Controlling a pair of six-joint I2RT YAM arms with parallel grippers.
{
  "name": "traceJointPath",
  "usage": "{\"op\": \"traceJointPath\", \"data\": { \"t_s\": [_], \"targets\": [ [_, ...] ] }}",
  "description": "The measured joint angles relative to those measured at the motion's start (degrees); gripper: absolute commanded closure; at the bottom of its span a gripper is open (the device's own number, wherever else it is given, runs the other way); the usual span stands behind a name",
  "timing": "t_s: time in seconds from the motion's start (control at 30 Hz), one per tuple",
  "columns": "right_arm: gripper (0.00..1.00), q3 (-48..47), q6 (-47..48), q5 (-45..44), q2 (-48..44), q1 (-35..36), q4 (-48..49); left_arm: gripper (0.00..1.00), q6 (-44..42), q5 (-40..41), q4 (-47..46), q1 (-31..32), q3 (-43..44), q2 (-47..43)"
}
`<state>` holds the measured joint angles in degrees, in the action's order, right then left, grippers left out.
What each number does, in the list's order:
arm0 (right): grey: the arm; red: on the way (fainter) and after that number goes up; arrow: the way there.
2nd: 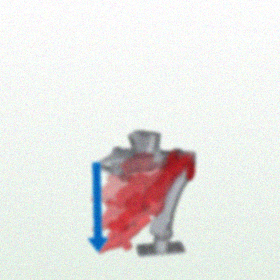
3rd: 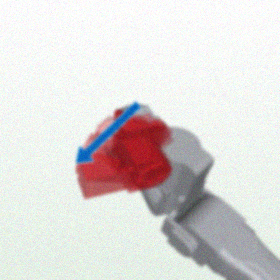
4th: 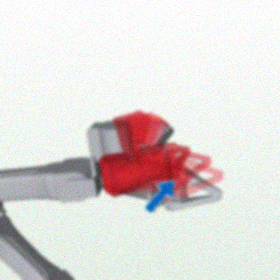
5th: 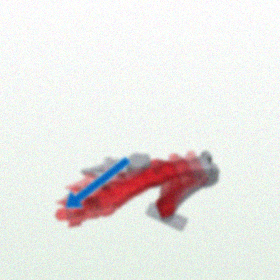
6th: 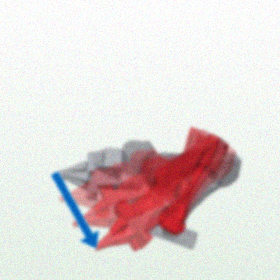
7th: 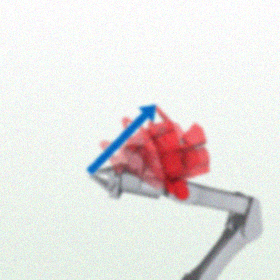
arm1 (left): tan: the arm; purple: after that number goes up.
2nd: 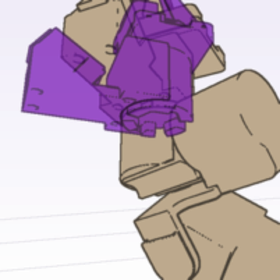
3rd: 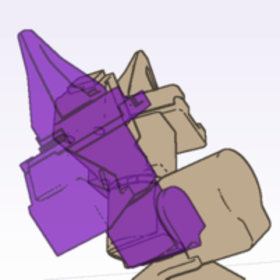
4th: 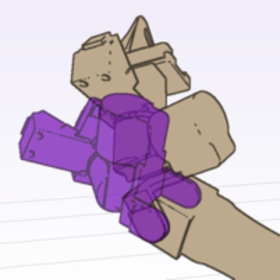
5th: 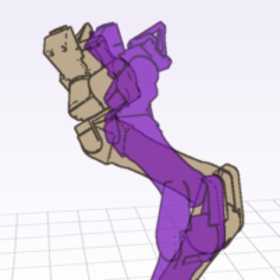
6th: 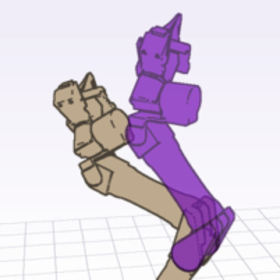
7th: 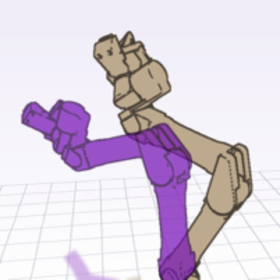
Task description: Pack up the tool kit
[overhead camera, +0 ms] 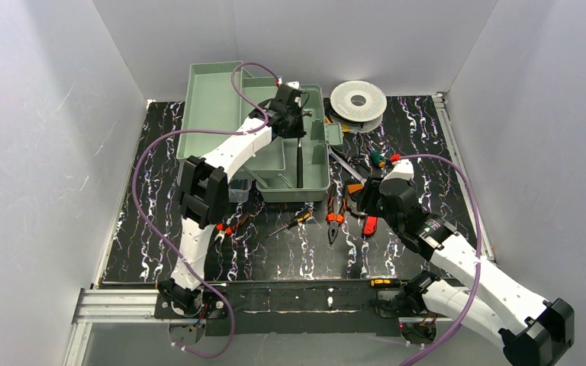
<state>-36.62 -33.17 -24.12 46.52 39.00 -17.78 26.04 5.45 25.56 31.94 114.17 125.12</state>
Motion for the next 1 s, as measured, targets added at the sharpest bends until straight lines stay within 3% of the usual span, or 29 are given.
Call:
{"op": "traceJointPath", "data": {
  "t_s": [0.1, 0.17, 0.47, 0.67, 1.0],
  "targets": [
    [0.44, 0.00, 0.11, 0.02, 0.00, 0.00, -0.11, 0.51, 0.48, -2.27, 0.61, -0.76, 1.99, 1.09],
    [0.42, 0.00, 0.17, 0.02, 0.02, 0.00, -0.13, 0.39, 0.68, -4.55, -0.07, -0.87, 3.19, 1.60],
    [0.29, 0.00, 1.03, 0.61, 1.07, 0.00, -0.63, 0.02, -2.12, -10.21, -0.04, -0.46, 3.39, 0.20],
    [0.17, 0.00, 1.79, 0.83, 2.71, 0.00, -2.49, 0.02, -5.31, -12.26, -0.07, -0.50, -2.25, -11.54],
    [0.16, 0.00, -1.42, -1.33, 4.66, 0.00, -6.32, 0.02, -12.48, -8.11, -3.54, -0.85, -28.85, -45.35]
  ]
}}
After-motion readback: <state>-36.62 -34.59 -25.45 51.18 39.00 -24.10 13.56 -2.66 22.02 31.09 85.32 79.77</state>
